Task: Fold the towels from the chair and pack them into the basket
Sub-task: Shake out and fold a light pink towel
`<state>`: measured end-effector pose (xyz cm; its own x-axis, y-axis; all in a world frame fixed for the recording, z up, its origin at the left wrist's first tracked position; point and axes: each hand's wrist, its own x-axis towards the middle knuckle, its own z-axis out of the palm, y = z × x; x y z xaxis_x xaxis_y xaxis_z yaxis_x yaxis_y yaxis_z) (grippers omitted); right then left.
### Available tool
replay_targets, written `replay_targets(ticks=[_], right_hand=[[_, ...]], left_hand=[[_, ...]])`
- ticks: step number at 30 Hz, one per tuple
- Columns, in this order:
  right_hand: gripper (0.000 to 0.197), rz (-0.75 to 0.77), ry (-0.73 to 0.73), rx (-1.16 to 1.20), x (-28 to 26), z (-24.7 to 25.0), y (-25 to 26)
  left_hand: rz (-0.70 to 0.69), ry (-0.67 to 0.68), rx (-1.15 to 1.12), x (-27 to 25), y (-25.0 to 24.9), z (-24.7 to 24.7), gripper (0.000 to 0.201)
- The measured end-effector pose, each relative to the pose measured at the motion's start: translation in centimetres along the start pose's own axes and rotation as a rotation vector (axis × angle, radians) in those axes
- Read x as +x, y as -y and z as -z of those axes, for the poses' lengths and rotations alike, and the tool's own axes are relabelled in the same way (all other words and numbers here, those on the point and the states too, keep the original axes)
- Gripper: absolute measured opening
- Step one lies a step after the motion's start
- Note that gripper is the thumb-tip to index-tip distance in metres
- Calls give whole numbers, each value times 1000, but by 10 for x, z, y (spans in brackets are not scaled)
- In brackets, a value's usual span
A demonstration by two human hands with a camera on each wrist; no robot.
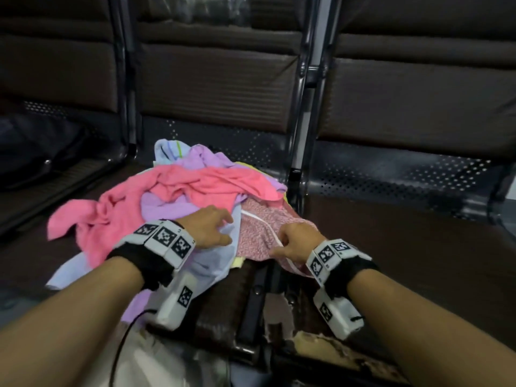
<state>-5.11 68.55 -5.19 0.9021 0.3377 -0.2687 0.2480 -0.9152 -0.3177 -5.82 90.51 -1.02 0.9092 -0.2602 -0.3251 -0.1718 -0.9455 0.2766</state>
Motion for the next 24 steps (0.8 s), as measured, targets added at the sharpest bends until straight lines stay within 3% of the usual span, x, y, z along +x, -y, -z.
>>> replay_targets(ticks=[5, 8, 12, 17, 20, 24], right_hand=[[28, 81, -104, 117, -6, 3, 2], [13, 122, -209, 286, -26, 22, -3], [10, 155, -351, 386, -53, 44, -13], [21, 213, -471, 479, -87, 65, -23], [20, 251, -638, 521, -109, 78, -35], [32, 232, -838, 607, -131, 87, -50]], left_hand=[[9, -3, 44, 8, -3, -5, 55], [11, -62, 9, 7, -12, -9, 67], [-113, -187, -53, 3, -35, -11, 78], [-200, -320, 31, 2, -65, -4, 37], [-185, -414, 76, 1, -73, 0, 18], [-106, -424, 105, -3, -75, 6, 20]])
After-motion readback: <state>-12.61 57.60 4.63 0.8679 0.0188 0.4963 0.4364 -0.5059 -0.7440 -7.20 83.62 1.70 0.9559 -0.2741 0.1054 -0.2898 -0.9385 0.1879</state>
